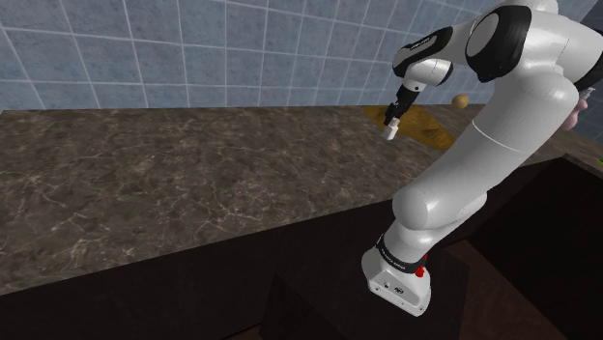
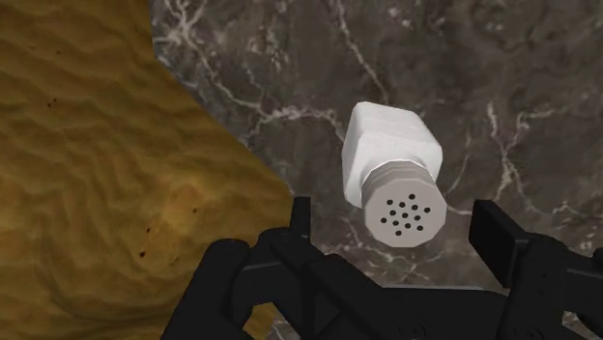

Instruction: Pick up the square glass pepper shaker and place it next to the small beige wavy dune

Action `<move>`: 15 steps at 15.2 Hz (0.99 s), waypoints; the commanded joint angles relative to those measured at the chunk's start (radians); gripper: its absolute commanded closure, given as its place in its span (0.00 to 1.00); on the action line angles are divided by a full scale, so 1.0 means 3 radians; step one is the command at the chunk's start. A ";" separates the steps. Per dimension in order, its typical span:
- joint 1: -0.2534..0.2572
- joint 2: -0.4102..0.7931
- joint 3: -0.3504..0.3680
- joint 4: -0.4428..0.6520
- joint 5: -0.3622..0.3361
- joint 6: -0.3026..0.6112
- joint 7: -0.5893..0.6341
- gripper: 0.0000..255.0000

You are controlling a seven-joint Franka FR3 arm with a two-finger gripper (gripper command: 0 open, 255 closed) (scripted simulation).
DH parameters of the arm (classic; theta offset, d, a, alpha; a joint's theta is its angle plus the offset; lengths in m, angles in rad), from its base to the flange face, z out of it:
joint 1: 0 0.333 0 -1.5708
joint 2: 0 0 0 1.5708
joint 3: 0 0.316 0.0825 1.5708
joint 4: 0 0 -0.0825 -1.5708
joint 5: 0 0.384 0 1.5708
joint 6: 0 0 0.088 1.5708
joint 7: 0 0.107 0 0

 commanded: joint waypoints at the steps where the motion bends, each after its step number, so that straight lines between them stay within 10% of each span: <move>1: 0.0000 0.0000 0.0000 0.0000 0.0000 0.0000 0.0000 0.00; 15: -0.0003 -0.0220 0.0031 0.0226 -0.0142 -0.0411 0.0104 0.00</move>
